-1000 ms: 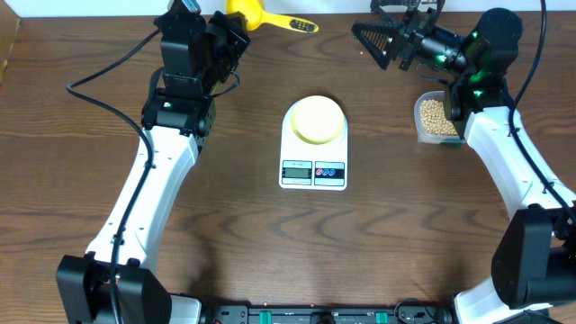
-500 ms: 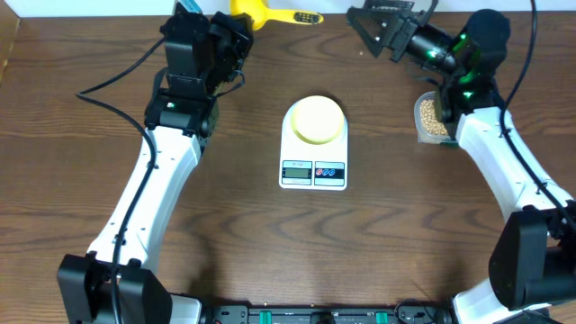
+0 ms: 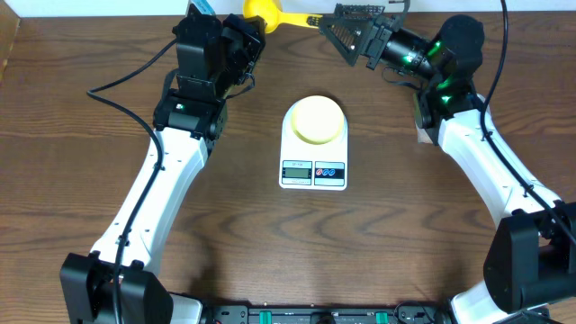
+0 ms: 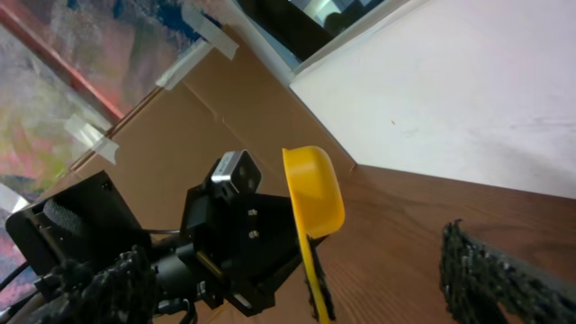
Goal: Scoop item into bowl and weigh 50g on scale
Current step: 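Close the right gripper on the scoop handle beside the left gripper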
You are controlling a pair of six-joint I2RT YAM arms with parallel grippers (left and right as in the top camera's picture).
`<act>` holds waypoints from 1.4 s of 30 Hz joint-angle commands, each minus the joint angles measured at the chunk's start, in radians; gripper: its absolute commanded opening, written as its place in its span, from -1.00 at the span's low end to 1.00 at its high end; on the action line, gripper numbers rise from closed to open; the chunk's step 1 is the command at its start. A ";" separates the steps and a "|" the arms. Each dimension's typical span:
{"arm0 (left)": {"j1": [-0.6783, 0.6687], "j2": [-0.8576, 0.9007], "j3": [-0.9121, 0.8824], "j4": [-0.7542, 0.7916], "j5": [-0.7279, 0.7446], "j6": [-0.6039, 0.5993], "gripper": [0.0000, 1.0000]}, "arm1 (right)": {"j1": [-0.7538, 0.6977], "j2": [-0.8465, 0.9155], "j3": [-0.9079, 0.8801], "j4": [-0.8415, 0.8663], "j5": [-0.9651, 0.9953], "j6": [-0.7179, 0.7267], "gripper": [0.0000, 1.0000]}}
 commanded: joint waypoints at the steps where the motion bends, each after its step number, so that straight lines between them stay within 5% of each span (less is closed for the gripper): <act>1: -0.013 -0.013 0.003 0.008 0.023 0.002 -0.85 | 0.007 0.007 0.018 0.005 -0.016 0.010 0.87; 6: -0.028 -0.013 0.003 0.009 0.028 0.002 -0.85 | 0.015 0.007 0.018 0.004 -0.023 0.010 0.57; 11: -0.040 -0.013 0.003 0.008 0.030 0.002 -0.85 | 0.023 0.007 0.018 0.004 -0.039 -0.006 0.65; 25: -0.040 -0.013 0.003 0.008 0.043 0.002 -0.85 | 0.025 0.007 0.018 0.000 -0.053 -0.048 0.08; 42: -0.040 -0.013 0.003 0.008 0.065 -0.050 -0.85 | 0.028 0.007 0.018 0.000 -0.052 -0.058 -0.03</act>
